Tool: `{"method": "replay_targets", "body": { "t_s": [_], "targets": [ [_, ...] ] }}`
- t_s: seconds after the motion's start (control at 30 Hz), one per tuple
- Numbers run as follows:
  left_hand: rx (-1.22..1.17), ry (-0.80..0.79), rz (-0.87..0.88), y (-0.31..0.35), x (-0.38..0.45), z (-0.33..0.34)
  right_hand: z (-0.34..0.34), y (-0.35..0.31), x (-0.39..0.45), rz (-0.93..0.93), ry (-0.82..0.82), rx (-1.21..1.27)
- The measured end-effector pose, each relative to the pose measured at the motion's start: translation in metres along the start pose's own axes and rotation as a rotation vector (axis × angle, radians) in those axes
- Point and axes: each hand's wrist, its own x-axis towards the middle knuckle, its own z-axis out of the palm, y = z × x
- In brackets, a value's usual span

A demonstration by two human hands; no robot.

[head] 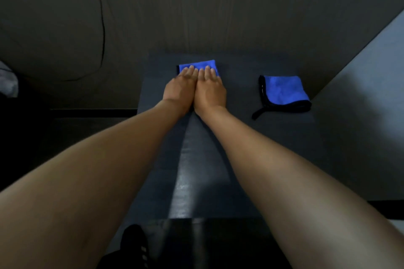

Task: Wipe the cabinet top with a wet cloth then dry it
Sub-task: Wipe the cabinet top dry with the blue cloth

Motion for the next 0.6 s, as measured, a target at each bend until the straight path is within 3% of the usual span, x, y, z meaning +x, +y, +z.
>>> {"method": "replay_targets", "body": {
  "t_s": [0.6],
  "targets": [
    [0.044,-0.055,0.03,0.043,-0.232,-0.014,-0.017,-0.025,-0.23,-0.022,-0.113,-0.027]
  ]
}}
